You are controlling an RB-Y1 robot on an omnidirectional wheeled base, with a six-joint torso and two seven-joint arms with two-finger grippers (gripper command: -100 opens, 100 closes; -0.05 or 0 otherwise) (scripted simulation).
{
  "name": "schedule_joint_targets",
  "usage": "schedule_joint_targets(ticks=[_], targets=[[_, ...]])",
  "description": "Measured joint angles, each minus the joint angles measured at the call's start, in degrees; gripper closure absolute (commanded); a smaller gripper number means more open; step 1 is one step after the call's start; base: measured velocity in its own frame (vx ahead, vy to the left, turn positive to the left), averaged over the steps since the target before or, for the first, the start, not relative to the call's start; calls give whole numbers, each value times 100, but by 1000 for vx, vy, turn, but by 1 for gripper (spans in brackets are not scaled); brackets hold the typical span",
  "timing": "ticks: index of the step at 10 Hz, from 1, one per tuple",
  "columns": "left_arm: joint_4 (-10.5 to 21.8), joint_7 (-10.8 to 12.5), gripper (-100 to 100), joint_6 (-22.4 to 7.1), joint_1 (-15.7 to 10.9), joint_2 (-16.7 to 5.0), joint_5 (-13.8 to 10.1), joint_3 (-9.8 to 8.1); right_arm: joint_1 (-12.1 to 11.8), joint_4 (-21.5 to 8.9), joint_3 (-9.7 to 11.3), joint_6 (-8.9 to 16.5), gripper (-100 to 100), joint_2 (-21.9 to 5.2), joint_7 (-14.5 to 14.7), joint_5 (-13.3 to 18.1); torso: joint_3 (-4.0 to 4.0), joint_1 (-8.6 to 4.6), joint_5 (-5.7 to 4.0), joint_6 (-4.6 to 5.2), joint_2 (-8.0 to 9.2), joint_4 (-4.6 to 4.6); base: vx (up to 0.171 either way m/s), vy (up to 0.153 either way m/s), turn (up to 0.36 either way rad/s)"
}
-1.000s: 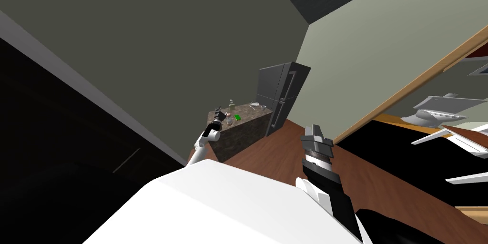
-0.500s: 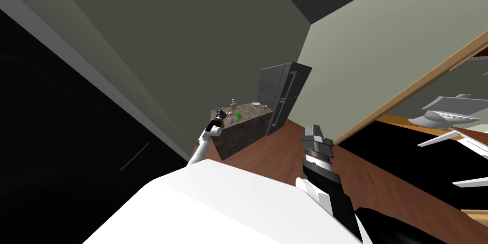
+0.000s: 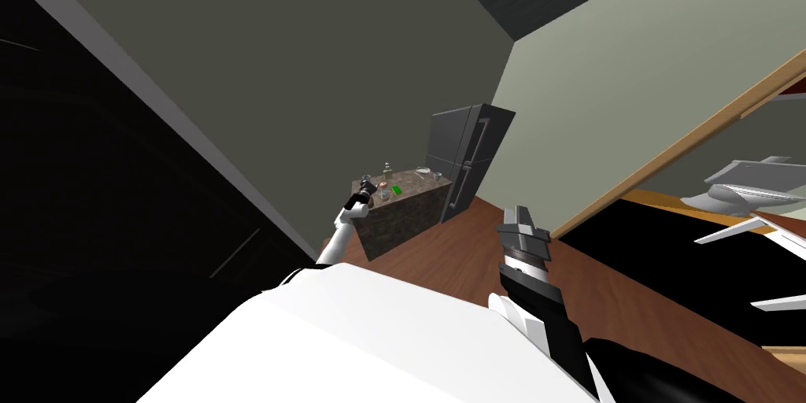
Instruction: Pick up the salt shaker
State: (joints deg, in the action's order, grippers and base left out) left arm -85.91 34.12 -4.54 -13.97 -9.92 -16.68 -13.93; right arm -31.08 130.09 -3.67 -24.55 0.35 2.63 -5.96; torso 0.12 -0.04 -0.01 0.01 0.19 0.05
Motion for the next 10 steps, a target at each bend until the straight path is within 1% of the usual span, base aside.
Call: schedule_joint_targets(ticks=[3, 4, 5, 6, 7, 8, 9, 10], targets=[[528, 289, -100, -232, -461, 22, -92, -167, 0, 0, 0, 0, 0, 0, 0, 0, -1, 1, 0, -1, -1, 0, -58, 5, 17], [651, 364, -100, -320, -561, 38, -105, -213, 0, 0, 0, 0, 0, 0, 0, 0, -1, -1, 0, -1, -2, -1, -26, 4, -4], [821, 387, -100, -326, -637, 37, -108, -224, 0, 0, 0, 0, 0, 0, 0, 0, -6, 0, 0, -1, -11, -2, -38, 9, 26], [1026, 478, -100, -380, -821, 17, -152, -279, 0, 0, 0, 0, 0, 0, 0, 0, -6, 2, 0, -1, -11, -2, -40, 11, 11], [1134, 547, -100, -473, -911, 41, -154, -332, 0, 0, 0, 0, 0, 0, 0, 0, -6, 2, 0, -1, -10, -2, -53, 25, 30], [1322, 648, -100, -557, -1096, 50, -185, -398, 0, 0, 0, 0, 0, 0, 0, 0, -4, 6, 1, -1, -6, -1, -47, 20, 6], [1511, 721, -100, -582, -1182, 58, -210, -418, 0, 0, 0, 0, 0, 0, 0, 0, -4, 6, 2, -1, -6, -2, -53, 24, 21], [1692, 821, -100, -667, -1354, 72, -234, -492, 0, 0, 0, 0, 0, 0, 0, 0, -3, 7, 1, -1, -5, -1, -40, 20, 6]])
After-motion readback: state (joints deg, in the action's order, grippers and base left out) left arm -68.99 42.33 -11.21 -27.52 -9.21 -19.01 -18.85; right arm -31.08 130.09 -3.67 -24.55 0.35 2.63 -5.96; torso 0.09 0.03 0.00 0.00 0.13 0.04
